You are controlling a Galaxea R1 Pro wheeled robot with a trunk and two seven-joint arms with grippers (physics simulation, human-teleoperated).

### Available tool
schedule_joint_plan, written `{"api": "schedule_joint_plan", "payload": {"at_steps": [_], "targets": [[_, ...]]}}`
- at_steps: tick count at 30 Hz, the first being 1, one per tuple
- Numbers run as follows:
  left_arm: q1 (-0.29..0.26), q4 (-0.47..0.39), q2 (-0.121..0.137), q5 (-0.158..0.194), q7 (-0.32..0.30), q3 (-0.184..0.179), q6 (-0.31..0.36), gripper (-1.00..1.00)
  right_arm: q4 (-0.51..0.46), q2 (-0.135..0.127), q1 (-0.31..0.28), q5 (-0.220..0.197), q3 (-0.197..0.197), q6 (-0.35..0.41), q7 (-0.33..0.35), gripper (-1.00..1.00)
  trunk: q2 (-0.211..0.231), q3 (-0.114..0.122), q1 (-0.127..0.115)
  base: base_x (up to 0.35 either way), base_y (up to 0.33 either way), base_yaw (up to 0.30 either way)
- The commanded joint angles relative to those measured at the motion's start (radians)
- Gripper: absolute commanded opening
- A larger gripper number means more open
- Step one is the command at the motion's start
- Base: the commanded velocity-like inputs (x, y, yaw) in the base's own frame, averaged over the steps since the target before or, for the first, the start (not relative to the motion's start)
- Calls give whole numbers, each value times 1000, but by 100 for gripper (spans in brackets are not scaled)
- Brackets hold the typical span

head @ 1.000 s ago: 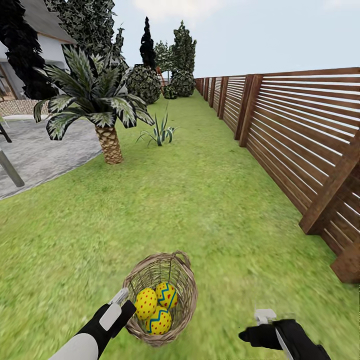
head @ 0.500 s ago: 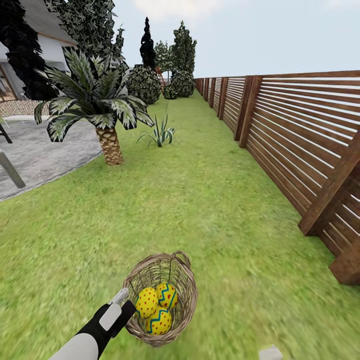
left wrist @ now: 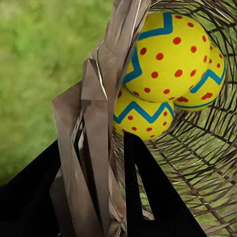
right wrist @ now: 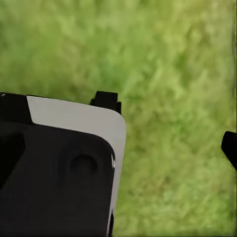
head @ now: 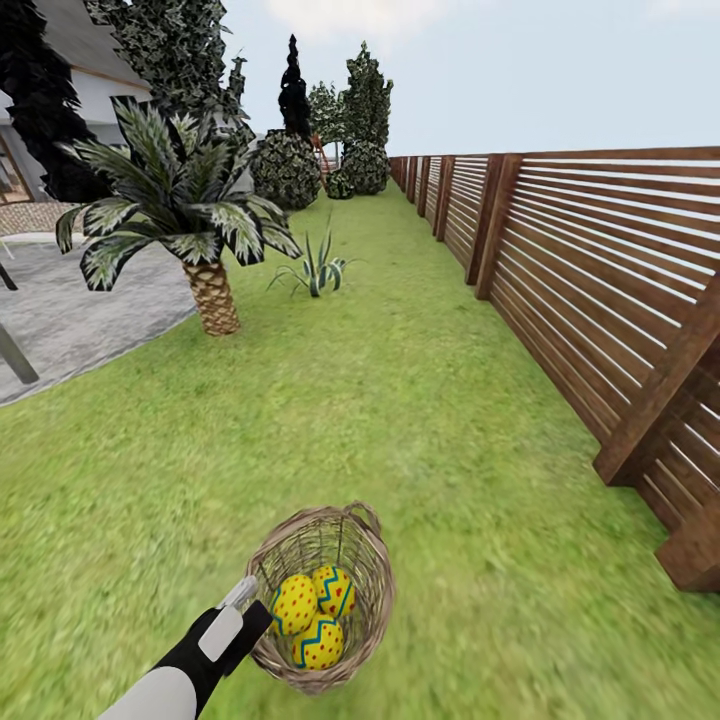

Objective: Take the three Easter eggs out of the wicker basket on the lawn in the garden, then place them on the lawn next to a single tree (choose any tree) so that all three eggs are next to the same tree and none are left in the basket.

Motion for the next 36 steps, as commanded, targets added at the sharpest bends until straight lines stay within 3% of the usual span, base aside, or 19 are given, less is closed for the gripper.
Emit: {"api": "schedule_joint_plan", "payload": {"at_steps": [1,7,36], "targets": [[0,-4,0,14,7,1,3,-100,2,0,0,7,-8,-8,3,100,7,2,-4,240,-196,0],[0,-4,1,14,7,1,3,-100,3,4,42,4,-8,-109,3,100,49,21,-27,240,-196,0],[0,-4,4,14,7,1,3,-100,16,1,51,7,-8,-113,3,100,252,112,-138,281,-154,30]]}}
